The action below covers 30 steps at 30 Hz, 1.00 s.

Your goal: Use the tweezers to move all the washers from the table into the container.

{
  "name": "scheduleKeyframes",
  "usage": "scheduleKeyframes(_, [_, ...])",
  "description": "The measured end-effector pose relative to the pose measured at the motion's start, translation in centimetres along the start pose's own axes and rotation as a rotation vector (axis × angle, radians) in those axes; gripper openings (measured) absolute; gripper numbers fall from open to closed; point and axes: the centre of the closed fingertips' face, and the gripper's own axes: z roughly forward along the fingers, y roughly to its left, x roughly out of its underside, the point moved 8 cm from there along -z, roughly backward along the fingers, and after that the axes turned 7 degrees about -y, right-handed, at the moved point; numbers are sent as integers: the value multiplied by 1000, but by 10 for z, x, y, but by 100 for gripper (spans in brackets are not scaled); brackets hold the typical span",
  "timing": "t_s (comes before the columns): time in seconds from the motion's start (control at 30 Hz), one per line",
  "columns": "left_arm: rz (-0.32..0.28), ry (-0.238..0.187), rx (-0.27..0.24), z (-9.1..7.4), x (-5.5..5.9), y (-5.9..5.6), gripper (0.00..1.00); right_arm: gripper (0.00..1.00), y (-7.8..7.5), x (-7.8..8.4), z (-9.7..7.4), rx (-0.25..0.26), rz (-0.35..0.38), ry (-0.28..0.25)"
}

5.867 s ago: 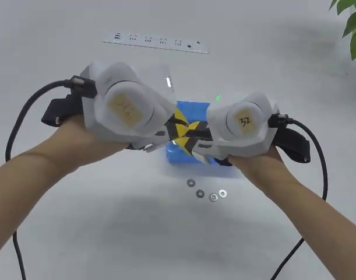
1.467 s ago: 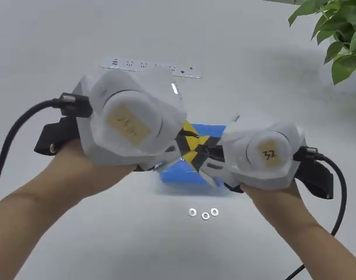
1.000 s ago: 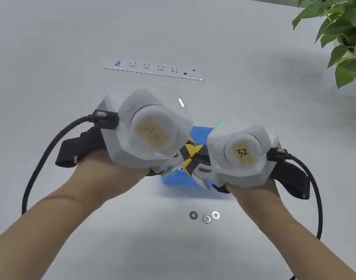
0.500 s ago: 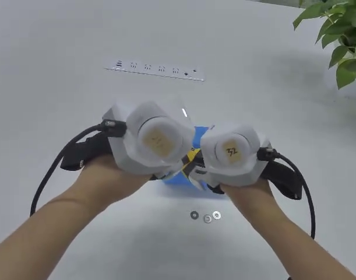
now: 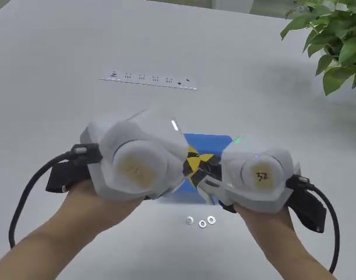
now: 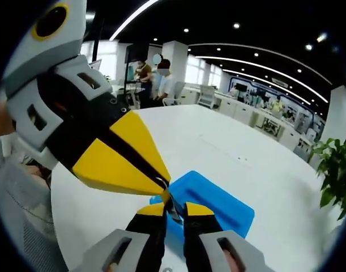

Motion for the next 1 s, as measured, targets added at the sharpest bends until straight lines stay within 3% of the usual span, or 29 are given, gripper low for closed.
scheduleKeyframes(0.3, [16,-28,13,-17,-12,-21,0,8,16,-4,-24,43,25,-24])
scheduleKeyframes(0.53, [11,-25,5,-29,-14,-35,0,8,33,-3,-35,41,42,-39])
scheduleKeyframes(1.0, [-28,33,-16,-24,-2,-52,0,10,38,21,-32,-42,86,-21])
